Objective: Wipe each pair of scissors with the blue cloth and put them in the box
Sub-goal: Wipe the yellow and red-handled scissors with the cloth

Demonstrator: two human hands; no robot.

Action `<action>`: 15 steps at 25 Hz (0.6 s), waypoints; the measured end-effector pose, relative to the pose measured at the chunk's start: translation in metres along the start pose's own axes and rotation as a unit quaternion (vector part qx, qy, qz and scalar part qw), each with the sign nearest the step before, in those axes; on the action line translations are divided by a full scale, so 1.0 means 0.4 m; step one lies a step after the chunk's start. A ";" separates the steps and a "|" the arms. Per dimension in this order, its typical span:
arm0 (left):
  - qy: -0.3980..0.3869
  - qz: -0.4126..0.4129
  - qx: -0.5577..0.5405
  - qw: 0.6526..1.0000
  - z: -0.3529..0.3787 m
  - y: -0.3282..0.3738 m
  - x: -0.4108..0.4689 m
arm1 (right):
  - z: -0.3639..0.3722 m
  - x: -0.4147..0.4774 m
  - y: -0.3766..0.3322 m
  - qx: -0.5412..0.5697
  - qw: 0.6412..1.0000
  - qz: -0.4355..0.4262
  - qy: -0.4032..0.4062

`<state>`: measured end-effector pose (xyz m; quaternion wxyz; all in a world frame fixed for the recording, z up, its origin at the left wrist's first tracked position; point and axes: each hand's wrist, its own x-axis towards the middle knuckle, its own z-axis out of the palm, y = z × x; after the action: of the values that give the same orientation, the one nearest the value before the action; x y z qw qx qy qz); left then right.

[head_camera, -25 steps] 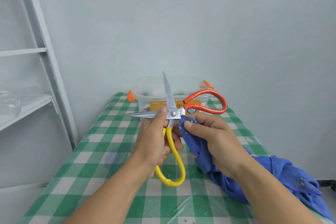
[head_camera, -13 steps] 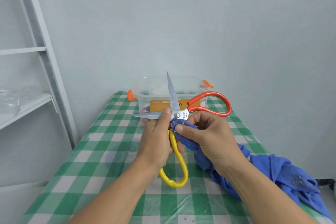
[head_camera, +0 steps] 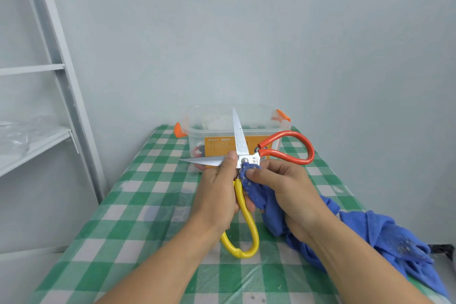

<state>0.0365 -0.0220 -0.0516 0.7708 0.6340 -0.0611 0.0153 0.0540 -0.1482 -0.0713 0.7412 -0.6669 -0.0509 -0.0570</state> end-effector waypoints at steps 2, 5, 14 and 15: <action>0.003 0.006 0.016 1.000 0.003 -0.008 0.003 | 0.000 0.005 0.001 0.045 0.999 0.026 -0.006; -0.006 0.015 0.045 0.999 0.006 -0.030 0.010 | 0.006 -0.001 -0.002 0.101 0.993 0.060 -0.019; -0.040 -0.012 0.015 0.999 -0.003 -0.004 -0.006 | -0.018 0.000 -0.008 0.071 0.995 0.049 -0.040; -0.043 -0.018 0.000 0.999 -0.004 -0.001 -0.008 | -0.019 -0.002 -0.015 0.067 0.996 0.045 -0.043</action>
<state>0.0336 -0.0203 -0.0526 0.7673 0.6354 -0.0826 -0.0259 0.0523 -0.1564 -0.0665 0.7834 -0.6189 -0.0560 0.0086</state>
